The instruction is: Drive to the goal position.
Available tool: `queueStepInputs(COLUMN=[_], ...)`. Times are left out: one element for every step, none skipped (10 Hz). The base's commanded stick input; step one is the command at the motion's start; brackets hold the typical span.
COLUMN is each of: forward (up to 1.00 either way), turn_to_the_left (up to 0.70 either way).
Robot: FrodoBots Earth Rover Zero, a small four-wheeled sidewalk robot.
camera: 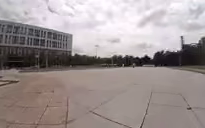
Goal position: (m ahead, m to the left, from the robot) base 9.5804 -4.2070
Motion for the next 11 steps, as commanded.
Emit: queueStepInputs(forward=[1.00, 1.00, 1.00, 1.00, 1.00, 1.00, 1.00, 1.00, 1.00, 1.00, 1.00], turn_to_the_left=[0.00, -0.02, -0.02, 0.00, 0.00, -0.14, -0.35, -0.40, -0.37, -0.21, 0.00])
